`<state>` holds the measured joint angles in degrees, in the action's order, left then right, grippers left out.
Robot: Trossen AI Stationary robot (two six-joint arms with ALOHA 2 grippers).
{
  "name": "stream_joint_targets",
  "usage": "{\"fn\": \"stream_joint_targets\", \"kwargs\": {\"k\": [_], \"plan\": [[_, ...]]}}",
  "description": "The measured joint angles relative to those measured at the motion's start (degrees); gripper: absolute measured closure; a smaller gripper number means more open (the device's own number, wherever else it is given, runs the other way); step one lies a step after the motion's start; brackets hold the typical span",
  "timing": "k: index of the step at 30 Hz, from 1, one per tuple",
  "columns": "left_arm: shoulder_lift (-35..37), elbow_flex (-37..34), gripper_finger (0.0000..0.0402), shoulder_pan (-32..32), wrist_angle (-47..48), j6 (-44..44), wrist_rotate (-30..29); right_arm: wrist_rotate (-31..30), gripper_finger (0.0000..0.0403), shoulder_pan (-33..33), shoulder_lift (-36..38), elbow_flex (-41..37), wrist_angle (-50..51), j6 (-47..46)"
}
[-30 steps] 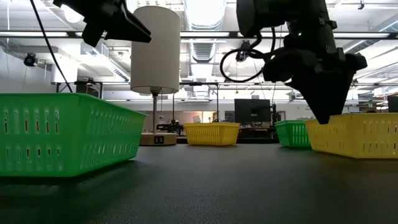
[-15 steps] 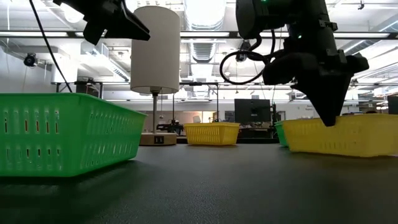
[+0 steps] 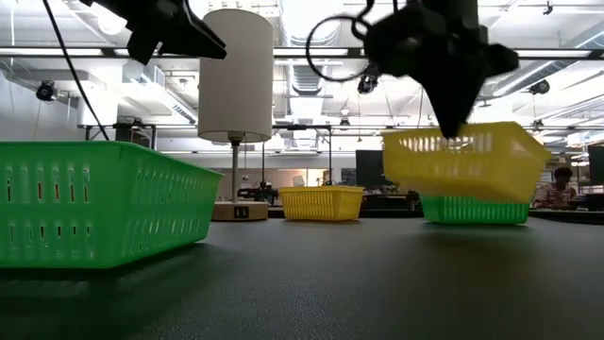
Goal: Stack baskets by color
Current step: Stack the bottom yellow bin on the stacked yellow bins
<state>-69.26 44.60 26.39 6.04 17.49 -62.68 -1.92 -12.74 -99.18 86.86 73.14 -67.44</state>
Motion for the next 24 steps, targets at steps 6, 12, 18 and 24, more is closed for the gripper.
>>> {"fn": "stream_joint_targets", "kwargs": {"k": [6, 12, 18, 24], "plan": [[1.6, 0.0, 0.0309, 0.3, 3.3, -3.6, -0.2, -5.9, 0.0392, 1.2, 0.0, 5.2, 3.9, 3.4], [1.9, 0.0, 0.0309, 0.6, 3.5, -3.8, -0.2, -10.1, 0.0392, 4.2, 0.0, 8.2, 3.9, 9.7], [2.0, 0.0, 0.0309, 0.7, 3.5, -4.3, -0.2, -13.7, 0.0391, 8.2, 0.0, 10.4, 3.9, 16.8], [2.0, 0.0, 0.0309, 0.7, 3.6, -5.0, -0.2, -18.2, 0.0391, 12.4, 0.0, 11.0, 2.6, 24.7]]}}
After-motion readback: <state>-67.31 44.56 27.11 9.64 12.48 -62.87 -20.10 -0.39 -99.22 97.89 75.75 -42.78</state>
